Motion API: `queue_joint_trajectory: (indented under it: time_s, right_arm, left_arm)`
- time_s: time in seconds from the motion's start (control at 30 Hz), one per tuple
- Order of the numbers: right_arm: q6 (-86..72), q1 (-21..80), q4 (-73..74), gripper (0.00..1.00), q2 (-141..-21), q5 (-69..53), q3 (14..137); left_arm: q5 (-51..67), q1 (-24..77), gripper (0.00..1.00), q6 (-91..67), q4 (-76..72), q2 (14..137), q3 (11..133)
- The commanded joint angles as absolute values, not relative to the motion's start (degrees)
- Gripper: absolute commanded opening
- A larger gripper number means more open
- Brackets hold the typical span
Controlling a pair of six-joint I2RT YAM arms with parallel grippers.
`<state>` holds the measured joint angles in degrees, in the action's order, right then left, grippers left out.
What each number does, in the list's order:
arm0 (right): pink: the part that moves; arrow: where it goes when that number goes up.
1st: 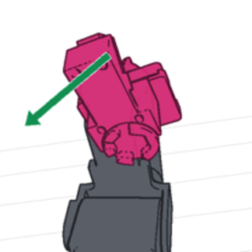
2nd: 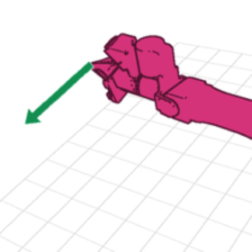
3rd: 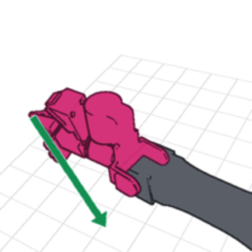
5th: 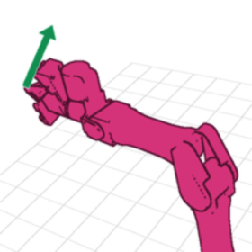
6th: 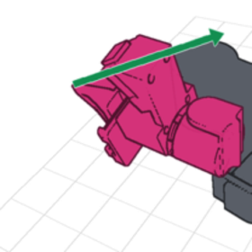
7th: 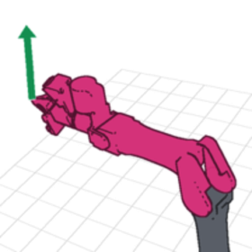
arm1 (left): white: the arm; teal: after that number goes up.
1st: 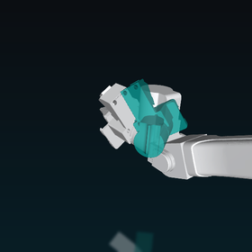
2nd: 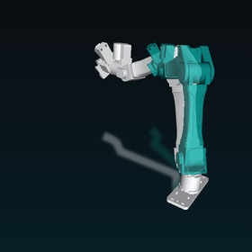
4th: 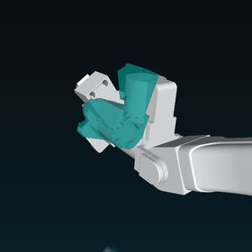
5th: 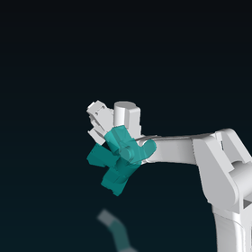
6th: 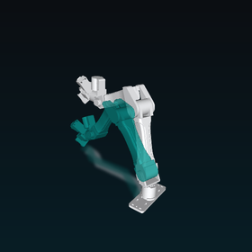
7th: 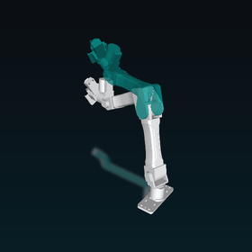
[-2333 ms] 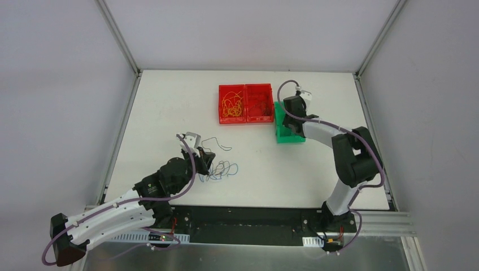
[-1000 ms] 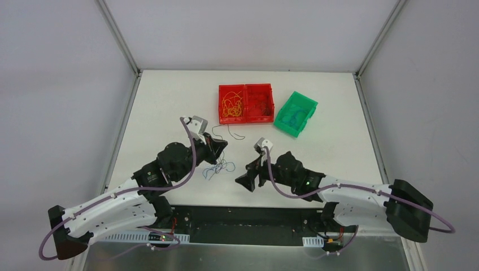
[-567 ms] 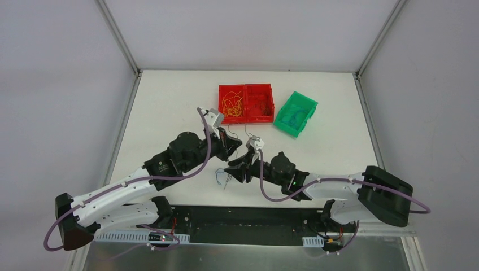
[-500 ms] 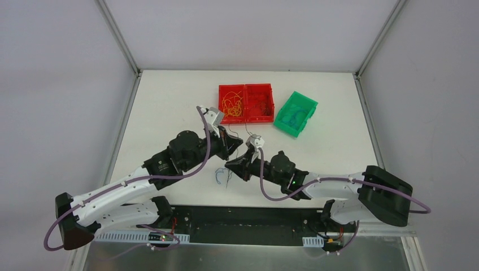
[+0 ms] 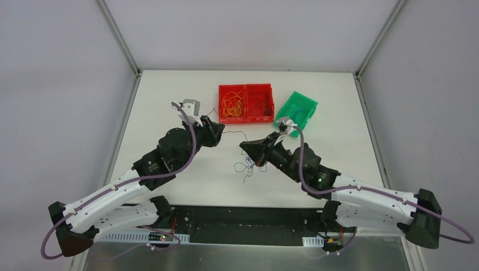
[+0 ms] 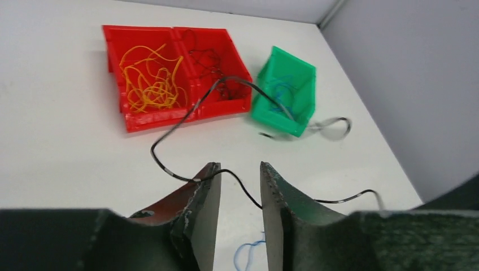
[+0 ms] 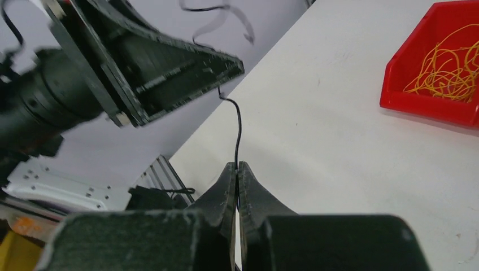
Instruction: Untangle the cables
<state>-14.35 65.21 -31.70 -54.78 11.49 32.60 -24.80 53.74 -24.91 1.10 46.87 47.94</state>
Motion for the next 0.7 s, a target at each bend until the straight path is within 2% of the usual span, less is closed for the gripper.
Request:
queue_joint_trajectory:
  time_s: [0.0,0.03,0.07,0.1,0.23,0.4,0.53,0.6,0.67]
  right_arm:
    - [-21.78,63.96,-10.83,0.00,-51.67,20.40,44.11]
    - [-22.14,63.04,-6.89,0.00,-52.09,20.92,46.66]
    - [-22.14,61.67,-2.97,0.00,-52.71,20.58,49.38]
    - [-21.42,60.01,0.12,0.00,-53.83,19.50,51.66]
    - [-14.90,55.21,5.69,0.00,-57.51,15.56,56.39]
    - [-17.33,49.18,-7.07,0.00,-53.85,12.14,45.27]
    - [-22.60,47.60,-3.61,0.00,-54.20,10.61,46.17]
    - [-22.88,47.44,-3.53,0.00,-52.19,11.78,44.68]
    - [-22.55,47.25,-3.52,0.00,-49.66,9.41,43.77]
  left_arm:
    - [-27.83,51.84,0.56,-21.21,2.18,46.60,45.86]
    - [-26.50,51.72,0.75,-19.27,1.93,46.77,45.49]
    - [-24.48,51.72,0.82,-16.72,1.03,47.14,44.98]
    - [-22.70,51.83,0.84,-15.24,0.38,47.50,44.31]
    - [-18.52,51.84,0.82,-15.29,-11.92,46.41,35.72]
    - [-5.37,51.76,0.83,-10.75,-26.13,44.74,24.43]
    - [4.70,51.78,0.83,-7.10,-36.37,52.72,23.65]
    - [9.40,52.00,0.77,-4.41,-37.22,57.89,25.82]
    - [8.14,53.95,0.74,-0.94,-38.07,61.86,26.80]
